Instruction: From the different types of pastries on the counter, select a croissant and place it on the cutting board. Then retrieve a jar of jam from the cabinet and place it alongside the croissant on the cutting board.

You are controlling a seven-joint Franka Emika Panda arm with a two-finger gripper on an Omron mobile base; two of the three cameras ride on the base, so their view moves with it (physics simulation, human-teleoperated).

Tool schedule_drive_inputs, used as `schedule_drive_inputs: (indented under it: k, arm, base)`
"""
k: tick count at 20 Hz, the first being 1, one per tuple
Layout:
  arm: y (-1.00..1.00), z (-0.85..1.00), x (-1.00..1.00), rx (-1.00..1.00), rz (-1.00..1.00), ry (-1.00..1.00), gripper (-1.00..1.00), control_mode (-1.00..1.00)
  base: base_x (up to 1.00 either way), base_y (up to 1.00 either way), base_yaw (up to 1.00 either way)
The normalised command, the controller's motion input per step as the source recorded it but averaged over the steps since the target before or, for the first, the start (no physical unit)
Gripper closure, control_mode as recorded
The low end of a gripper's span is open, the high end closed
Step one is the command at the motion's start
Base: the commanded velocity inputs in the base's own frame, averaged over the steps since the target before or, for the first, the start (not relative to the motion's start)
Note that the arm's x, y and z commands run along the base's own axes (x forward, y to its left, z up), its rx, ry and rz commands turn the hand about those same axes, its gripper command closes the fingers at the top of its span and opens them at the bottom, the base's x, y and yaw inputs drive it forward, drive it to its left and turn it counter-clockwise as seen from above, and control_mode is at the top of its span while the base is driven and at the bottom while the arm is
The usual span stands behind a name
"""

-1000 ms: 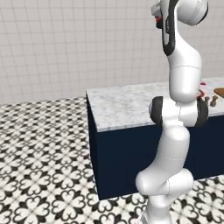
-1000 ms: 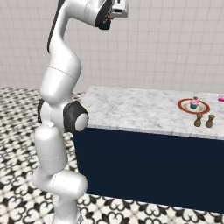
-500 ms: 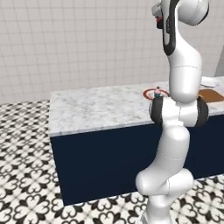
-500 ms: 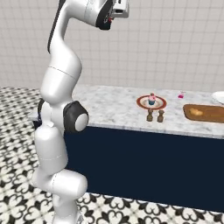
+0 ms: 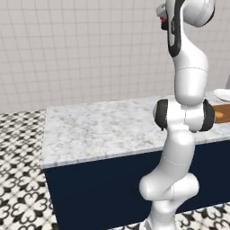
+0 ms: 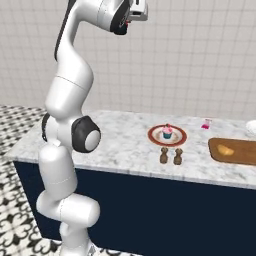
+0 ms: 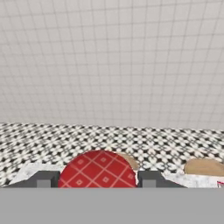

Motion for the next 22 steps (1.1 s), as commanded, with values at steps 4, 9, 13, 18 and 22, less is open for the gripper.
schedule_drive_inputs:
  k: [4,9,13,18,22]
  arm:
    - [0.00,0.00,0.00,0.00,0.00,0.00,1.00,1.00]
    - [0.00,0.00,0.00,0.00,0.00,0.00,1.00,1.00]
    - [0.00,0.00,0.00,0.00,0.00,0.00,1.00,1.00]
    - [0.00,0.00,0.00,0.00,0.00,0.00,1.00,1.00]
    - [0.00,0.00,0.00,0.00,0.00,0.00,1.00,1.00]
  base:
    - [0.37,-0.41,0.10]
    - [0.14,-0.44,0.12]
    - [0.31,-0.32,0.06]
    - [0.64,-0.49,0.00]
    - [0.14,-0.34,0.00]
